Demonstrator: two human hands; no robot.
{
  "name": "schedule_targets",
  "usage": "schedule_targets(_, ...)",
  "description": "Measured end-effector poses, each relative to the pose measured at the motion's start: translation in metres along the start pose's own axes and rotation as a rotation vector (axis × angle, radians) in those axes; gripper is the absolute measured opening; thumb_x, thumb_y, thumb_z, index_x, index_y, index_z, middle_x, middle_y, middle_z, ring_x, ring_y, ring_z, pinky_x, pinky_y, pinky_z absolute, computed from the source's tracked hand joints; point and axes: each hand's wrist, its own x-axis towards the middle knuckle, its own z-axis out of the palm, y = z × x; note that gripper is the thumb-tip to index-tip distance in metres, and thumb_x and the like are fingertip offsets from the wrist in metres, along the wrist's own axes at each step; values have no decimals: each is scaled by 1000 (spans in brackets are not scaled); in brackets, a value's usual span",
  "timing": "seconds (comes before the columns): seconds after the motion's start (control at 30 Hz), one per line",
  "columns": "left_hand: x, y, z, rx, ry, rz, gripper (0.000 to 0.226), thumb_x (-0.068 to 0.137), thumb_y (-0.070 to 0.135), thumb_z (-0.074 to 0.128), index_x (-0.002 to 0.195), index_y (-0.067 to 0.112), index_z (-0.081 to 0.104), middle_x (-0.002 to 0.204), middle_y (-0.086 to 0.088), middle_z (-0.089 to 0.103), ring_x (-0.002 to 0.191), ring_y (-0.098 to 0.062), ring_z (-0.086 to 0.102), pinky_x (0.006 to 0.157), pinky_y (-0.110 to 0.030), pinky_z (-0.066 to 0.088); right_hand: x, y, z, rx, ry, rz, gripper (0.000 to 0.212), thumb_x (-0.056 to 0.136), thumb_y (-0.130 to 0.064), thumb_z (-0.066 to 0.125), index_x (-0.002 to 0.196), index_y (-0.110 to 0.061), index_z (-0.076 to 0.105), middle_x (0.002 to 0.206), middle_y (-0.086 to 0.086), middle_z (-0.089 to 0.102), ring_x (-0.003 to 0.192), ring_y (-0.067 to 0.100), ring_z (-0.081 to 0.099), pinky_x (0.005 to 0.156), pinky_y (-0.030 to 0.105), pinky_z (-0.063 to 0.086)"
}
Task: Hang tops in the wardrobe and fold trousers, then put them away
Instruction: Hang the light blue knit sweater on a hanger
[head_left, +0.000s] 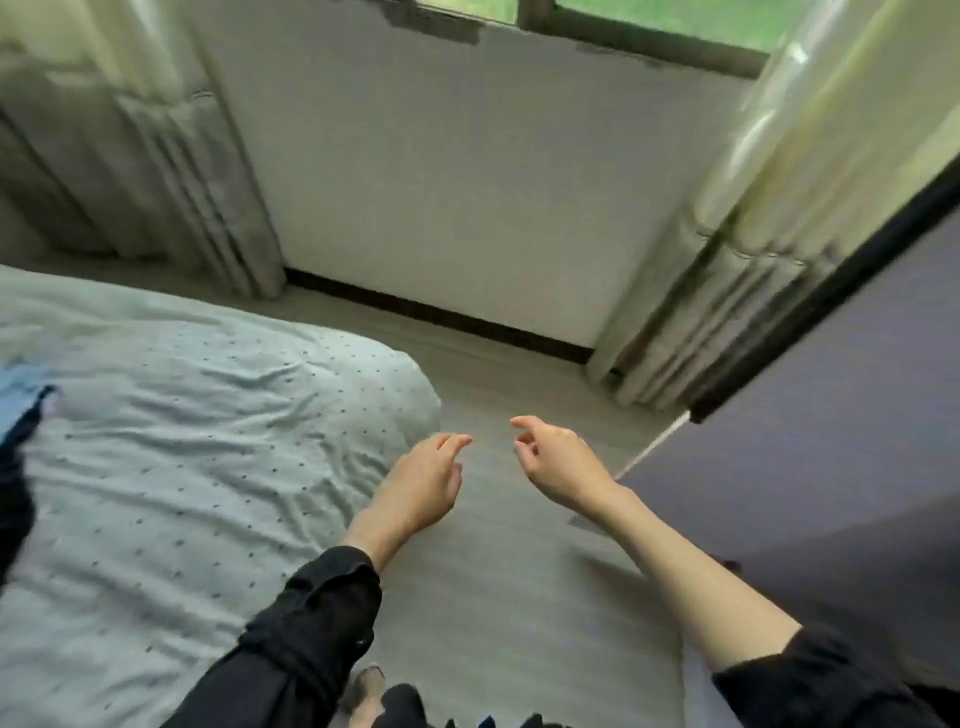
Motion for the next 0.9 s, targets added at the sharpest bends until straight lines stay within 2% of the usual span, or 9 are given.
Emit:
schedule_targets(0.3, -103, -262, -91, -75, 154, -543, 44, 99, 14, 35, 143, 17, 37, 147, -3, 35, 135, -20, 31, 108, -31, 28, 119, -259, 149, -58, -322, -386, 39, 98, -25, 43, 136, -18, 45, 122, 7, 61, 110, 24, 57, 90, 37, 47)
schedule_targets(0.43, -155, -336, -122, -10, 256, -748, 46, 99, 15, 36, 144, 15, 32, 153, -7, 24, 142, -20, 19, 112, -30, 21, 138, -336, 201, -129, -468, -492, 39, 98, -24, 42, 137, -17, 44, 125, 6, 61, 112, 25, 57, 90, 34, 47)
schedule_targets(0.57, -188, -396, -156, 34, 415, -931, 48, 98, 13, 41, 145, 12, 30, 155, -11, 17, 143, -26, 15, 112, -36, 25, 158, -399, 242, -139, -576, -550, 39, 99, -24, 42, 137, -16, 43, 127, 6, 60, 114, 25, 56, 93, 32, 45)
schedule_targets(0.7, -193, -440, -188, 157, 579, -972, 54, 93, 8, 50, 144, 7, 32, 150, -17, 26, 138, -33, 27, 108, -43, 30, 171, -442, 266, -129, -612, -590, 39, 99, -21, 41, 137, -15, 44, 127, 5, 60, 117, 23, 55, 94, 30, 42)
schedule_targets(0.77, -188, -461, -202, 159, 579, -1048, 60, 92, 14, 55, 145, 8, 29, 145, -16, 36, 129, -33, 39, 99, -42, 36, 177, -459, 273, -116, -617, -603, 38, 99, -20, 41, 136, -14, 45, 126, 5, 61, 116, 23, 55, 94, 30, 41)
schedule_targets(0.83, -181, -475, -210, 133, 534, -1128, 46, 94, 19, 53, 138, 10, 41, 130, -13, 51, 114, -30, 51, 90, -40, 39, 184, -467, 277, -88, -604, -596, 37, 98, -19, 41, 134, -14, 48, 123, 5, 63, 111, 23, 58, 91, 28, 40)
schedule_targets(0.9, -173, -479, -212, 95, 511, -1140, 26, 97, 18, 47, 118, 9, 59, 114, -11, 61, 102, -28, 57, 85, -37, 39, 193, -471, 279, -38, -598, -525, 34, 98, -20, 42, 129, -14, 53, 120, 4, 64, 106, 21, 60, 87, 25, 40)
